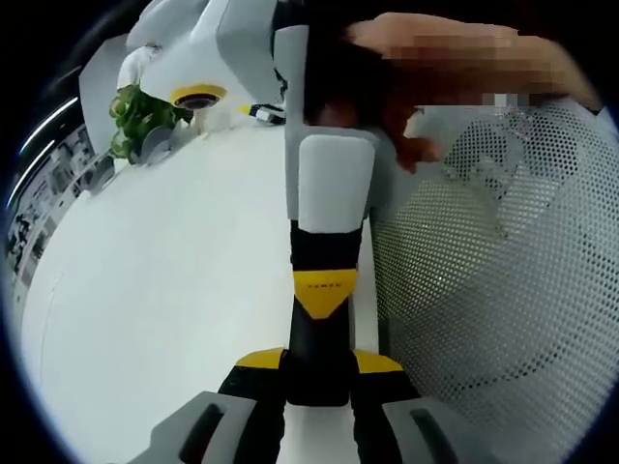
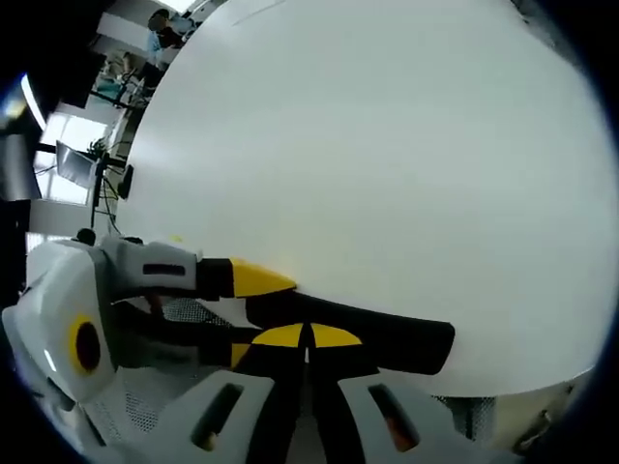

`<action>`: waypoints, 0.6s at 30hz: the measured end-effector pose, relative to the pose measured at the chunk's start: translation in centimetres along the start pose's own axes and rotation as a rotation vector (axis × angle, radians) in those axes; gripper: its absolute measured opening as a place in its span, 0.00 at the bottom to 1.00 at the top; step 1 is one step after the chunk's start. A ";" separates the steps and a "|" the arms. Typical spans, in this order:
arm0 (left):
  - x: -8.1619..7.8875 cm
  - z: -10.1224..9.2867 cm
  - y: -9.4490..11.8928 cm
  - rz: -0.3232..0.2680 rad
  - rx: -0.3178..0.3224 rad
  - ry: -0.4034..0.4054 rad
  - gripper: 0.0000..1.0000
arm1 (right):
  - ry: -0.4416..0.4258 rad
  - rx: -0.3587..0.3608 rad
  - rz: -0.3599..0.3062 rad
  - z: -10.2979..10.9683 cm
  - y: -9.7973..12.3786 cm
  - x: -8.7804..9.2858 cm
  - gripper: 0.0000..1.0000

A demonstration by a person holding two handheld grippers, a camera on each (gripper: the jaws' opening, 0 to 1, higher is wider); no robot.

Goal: Press the specified remote control buttons in sequence, fully releasing each button before pressing the next.

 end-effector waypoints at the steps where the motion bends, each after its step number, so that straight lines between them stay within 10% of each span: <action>1: 0.0 0.0 0.0 0.001 -0.001 -0.001 0.25 | -0.009 -0.012 -0.020 0.1 0.3 0.0 0.00; 18: -0.1 0.0 0.0 0.007 -0.001 -0.004 0.25 | -0.022 -0.094 -0.343 0.2 4.6 -1.4 0.00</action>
Point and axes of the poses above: the point that each gripper's makers call its tool centre point, and the gripper's own axes: y roughly backward along the fingers, z roughly to its left, x roughly out of its underside, the point moved 10 cm from there along y, roughly backward along the fingers, and after that the axes turned 10 degrees about -y, right-handed, at the moved point
